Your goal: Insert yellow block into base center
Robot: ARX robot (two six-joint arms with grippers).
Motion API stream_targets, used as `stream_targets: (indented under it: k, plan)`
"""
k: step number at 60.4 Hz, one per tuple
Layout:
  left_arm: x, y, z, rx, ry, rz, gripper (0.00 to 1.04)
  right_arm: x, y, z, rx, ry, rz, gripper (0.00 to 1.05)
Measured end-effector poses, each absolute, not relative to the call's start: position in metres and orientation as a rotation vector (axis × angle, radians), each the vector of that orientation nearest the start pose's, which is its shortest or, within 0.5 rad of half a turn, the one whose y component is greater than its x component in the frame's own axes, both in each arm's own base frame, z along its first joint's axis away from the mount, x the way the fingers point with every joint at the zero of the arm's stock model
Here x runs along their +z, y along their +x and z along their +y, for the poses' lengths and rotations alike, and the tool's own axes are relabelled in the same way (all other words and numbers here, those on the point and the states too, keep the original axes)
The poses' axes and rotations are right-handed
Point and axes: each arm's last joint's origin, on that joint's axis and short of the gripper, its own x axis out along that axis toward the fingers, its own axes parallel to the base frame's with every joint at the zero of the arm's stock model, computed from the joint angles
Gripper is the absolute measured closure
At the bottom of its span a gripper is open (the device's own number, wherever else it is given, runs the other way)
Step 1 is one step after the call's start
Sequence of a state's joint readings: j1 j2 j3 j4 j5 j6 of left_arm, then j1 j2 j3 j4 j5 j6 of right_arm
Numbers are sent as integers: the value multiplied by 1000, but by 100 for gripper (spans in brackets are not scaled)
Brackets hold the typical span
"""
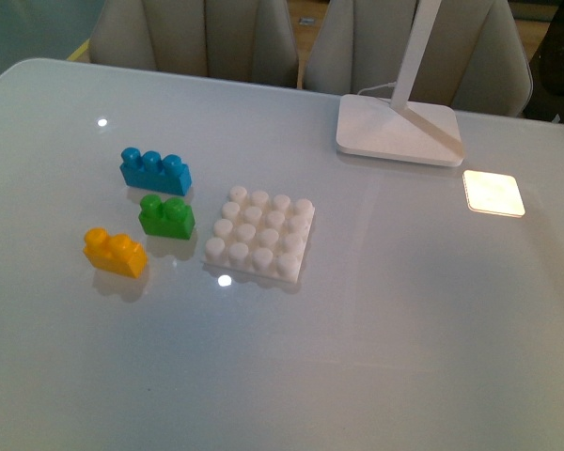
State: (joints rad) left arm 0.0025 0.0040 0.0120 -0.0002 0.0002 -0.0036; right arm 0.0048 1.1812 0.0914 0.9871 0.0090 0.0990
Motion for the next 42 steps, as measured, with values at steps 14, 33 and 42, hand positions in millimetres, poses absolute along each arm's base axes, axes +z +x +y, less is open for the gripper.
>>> stream_targets:
  k: [14,33,42]
  plan:
    - [167,97,0,3,-4,-8,7,162,145,0,2,23,18,78]
    - [167,97,0,3,-4,-8,7,169,130,0,3,6,-7,103]
    - [167,97,0,3,-4,-8,7,171,122,0,3,6,-12,103]
